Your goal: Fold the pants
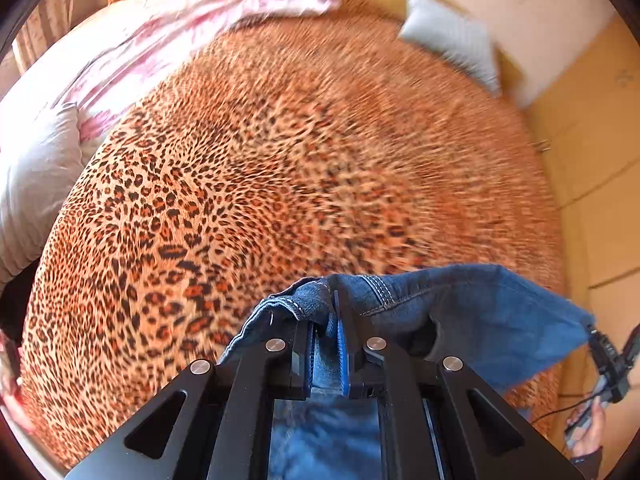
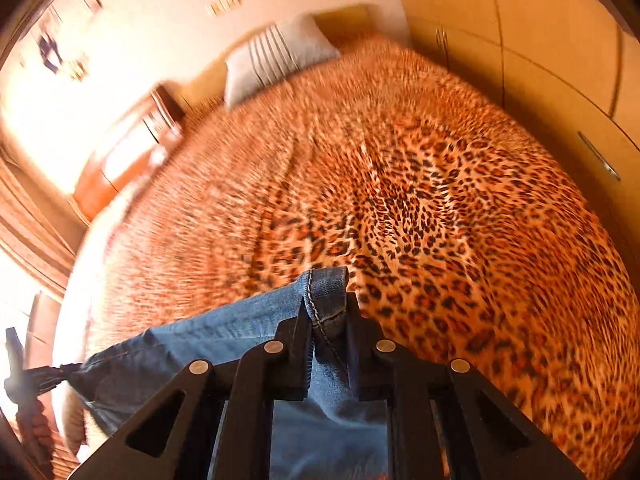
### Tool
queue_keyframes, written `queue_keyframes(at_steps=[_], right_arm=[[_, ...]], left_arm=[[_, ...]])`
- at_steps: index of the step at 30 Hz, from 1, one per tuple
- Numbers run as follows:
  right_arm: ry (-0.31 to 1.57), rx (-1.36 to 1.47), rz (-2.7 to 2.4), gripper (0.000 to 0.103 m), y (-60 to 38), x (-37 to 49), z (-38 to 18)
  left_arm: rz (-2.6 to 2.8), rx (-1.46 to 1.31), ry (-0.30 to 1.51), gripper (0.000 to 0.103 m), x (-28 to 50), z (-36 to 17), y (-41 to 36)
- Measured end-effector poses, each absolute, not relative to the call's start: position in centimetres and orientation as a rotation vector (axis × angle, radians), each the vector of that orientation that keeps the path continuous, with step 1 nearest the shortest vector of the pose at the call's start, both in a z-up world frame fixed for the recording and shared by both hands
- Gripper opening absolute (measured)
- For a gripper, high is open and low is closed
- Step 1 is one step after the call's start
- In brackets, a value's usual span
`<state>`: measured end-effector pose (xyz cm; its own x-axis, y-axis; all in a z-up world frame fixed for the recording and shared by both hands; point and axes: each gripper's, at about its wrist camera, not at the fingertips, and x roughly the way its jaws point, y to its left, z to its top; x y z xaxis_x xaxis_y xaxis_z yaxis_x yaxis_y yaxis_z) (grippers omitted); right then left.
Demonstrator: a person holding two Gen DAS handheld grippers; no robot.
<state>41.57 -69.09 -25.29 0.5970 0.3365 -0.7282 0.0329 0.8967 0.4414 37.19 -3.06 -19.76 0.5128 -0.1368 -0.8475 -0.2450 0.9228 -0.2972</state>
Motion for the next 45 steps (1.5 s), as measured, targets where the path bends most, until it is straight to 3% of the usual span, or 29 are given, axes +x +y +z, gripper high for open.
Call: queue_keyframes(at_steps=[6, 9, 13, 16, 20, 22, 23, 24, 25, 27, 38, 39, 40, 41, 42, 43, 45], right_arm=[[0.865, 0.519, 0.195, 0.013, -72.1, 29.0, -22.5], [0.887, 0.531, 0.161, 0.017, -73.2, 22.1, -23.9], [1.092, 0.464, 0.056, 0.020, -72.9, 16.9, -29.9], [1.227, 0.455, -0.030, 0.024, -72.8, 14.5, -32.8], [1.199, 0.484, -0.055, 0.045, -73.7, 11.6, -30.4], [1.171, 0.545, -0.078, 0.058, -74.6, 10.7, -29.5], [1.155, 0.612, -0.076, 0.067, -74.9, 10.5, -29.7], [1.137, 0.739, -0.057, 0.069, -75.3, 10.3, -29.9], [1.129, 0.846, -0.040, 0.069, -75.4, 10.4, -30.6], [1.133, 0.998, -0.010, 0.069, -75.0, 10.9, -32.0], [1.134, 1.456, -0.165, 0.069, -73.5, 15.4, -38.4], [1.143, 1.481, -0.184, 0.068, -73.6, 15.3, -39.0], [1.146, 1.498, -0.195, 0.064, -73.4, 15.6, -39.4], [1.133, 1.490, -0.195, 0.041, -73.3, 15.9, -39.5], [1.113, 1.445, -0.189, 0.009, -73.3, 16.4, -39.1], [1.108, 1.380, -0.173, 0.004, -73.3, 17.3, -38.2], [1.049, 1.331, -0.092, 0.004, -73.4, 18.4, -36.3]], left_arm=[[0.006, -0.496, 1.030, 0.008, 26.1, -19.9, -1.2], [0.017, -0.550, 1.138, 0.008, 20.9, -23.0, 0.6], [0.070, -0.667, 1.408, 0.008, 17.7, -31.6, 1.6], [0.051, -0.733, 1.393, 0.014, 16.0, -31.7, 2.8], [0.054, -0.653, 1.324, 0.025, 13.7, -28.1, 4.1], [0.056, -0.726, 1.279, 0.040, 12.1, -26.8, 4.9], [0.065, -0.778, 1.263, 0.041, 11.6, -26.4, 5.2], [0.061, -0.830, 1.248, 0.043, 11.3, -26.3, 5.4], [0.053, -0.873, 1.237, 0.050, 11.1, -26.3, 5.4], [0.047, -0.950, 1.232, 0.053, 11.0, -27.1, 5.3], [0.168, -0.974, 1.397, 0.053, 15.7, -34.4, 0.1], [0.176, -0.960, 1.408, 0.050, 16.2, -34.8, 0.0], [0.192, -0.918, 1.427, 0.029, 17.1, -35.2, -0.2], [0.204, -0.867, 1.441, 0.021, 18.0, -35.2, -0.3], [0.190, -0.842, 1.433, 0.015, 18.7, -34.7, -0.3], [0.175, -0.827, 1.400, 0.013, 19.2, -33.4, -0.1], [0.097, -0.793, 1.304, 0.012, 19.0, -29.5, 0.2]])
